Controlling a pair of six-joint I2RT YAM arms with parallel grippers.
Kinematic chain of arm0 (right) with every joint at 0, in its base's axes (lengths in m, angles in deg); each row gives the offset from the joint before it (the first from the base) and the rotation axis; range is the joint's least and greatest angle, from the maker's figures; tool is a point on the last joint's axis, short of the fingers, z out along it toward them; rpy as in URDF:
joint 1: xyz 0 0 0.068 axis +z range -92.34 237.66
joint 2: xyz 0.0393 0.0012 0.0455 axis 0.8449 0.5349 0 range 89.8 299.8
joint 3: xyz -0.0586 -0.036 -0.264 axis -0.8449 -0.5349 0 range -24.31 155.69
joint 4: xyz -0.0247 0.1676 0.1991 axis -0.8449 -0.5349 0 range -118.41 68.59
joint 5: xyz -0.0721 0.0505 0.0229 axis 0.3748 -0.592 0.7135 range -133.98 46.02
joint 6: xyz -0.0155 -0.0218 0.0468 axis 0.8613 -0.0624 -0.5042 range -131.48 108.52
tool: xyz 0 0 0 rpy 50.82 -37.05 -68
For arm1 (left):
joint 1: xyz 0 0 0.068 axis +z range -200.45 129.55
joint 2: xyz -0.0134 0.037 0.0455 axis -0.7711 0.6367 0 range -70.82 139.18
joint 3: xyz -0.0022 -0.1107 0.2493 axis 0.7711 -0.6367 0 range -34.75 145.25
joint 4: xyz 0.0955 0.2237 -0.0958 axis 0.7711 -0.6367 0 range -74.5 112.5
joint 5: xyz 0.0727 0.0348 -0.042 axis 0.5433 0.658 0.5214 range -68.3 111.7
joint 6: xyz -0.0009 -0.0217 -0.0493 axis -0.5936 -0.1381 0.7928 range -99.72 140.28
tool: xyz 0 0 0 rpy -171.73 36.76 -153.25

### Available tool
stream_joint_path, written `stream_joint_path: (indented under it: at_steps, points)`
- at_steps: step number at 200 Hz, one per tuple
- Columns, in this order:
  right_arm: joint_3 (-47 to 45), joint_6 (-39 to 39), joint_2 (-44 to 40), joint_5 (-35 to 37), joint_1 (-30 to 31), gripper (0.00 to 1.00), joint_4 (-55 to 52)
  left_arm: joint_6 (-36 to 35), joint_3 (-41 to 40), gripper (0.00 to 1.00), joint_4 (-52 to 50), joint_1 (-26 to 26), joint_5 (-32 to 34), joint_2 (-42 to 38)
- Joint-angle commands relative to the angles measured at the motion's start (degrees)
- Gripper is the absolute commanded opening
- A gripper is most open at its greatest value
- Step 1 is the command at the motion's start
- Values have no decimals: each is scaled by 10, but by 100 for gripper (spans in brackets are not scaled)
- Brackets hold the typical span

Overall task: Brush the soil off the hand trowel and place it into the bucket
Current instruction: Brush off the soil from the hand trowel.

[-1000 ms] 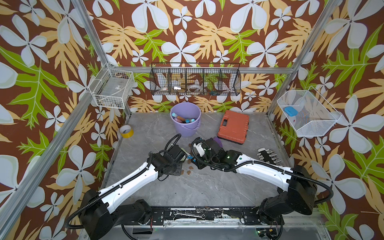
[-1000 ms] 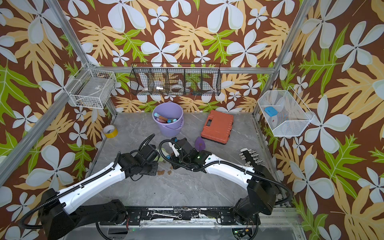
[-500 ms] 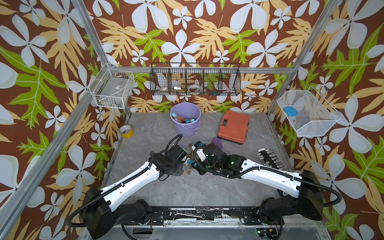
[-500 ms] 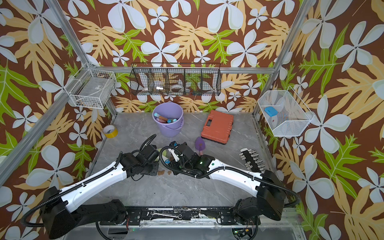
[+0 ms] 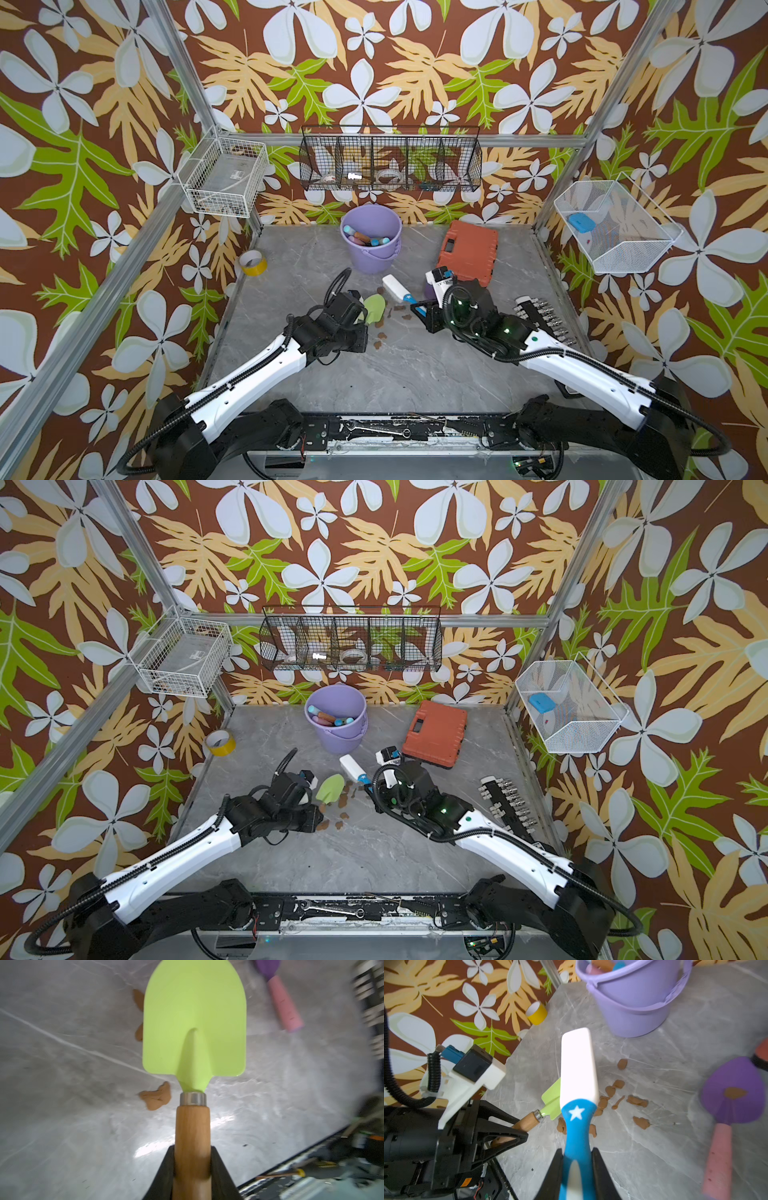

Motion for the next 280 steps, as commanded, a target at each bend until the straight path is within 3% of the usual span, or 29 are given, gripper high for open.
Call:
stream_joint_path:
  at_steps: [1,15,32,48,70,88,107,144,205,246,280]
  points:
    - [-49,-24,-55,76,-1,0,47,107,-61,0,250,68,-236,-51]
    - [-80,-36,-81,91,-4,0,50,188,-105,0,361,112,-323,-80]
    - [-105,-72,-97,69,-22,0,53,249,-132,0,432,135,-368,-95]
    - [-145,-120,-105,-5,-54,0,102,298,-158,0,489,142,-390,-103]
    - [-204,-189,-109,-90,-71,0,226,438,-224,0,671,156,-416,-105]
    - [-219,-225,-105,-123,-71,0,285,551,-277,0,835,170,-417,-100]
    - [-227,-252,-116,-135,-71,0,329,605,-304,0,927,175,-409,-90]
    - [-218,-285,-129,-157,-71,0,382,619,-322,0,951,174,-391,-85]
    - [-174,-256,-109,-172,-49,0,376,623,-326,0,968,175,-392,-67]
    - [-140,-226,-68,-167,-19,0,362,620,-325,0,969,175,-395,-58]
    - [-173,-227,-24,-159,-20,0,367,619,-323,0,967,177,-399,-61]
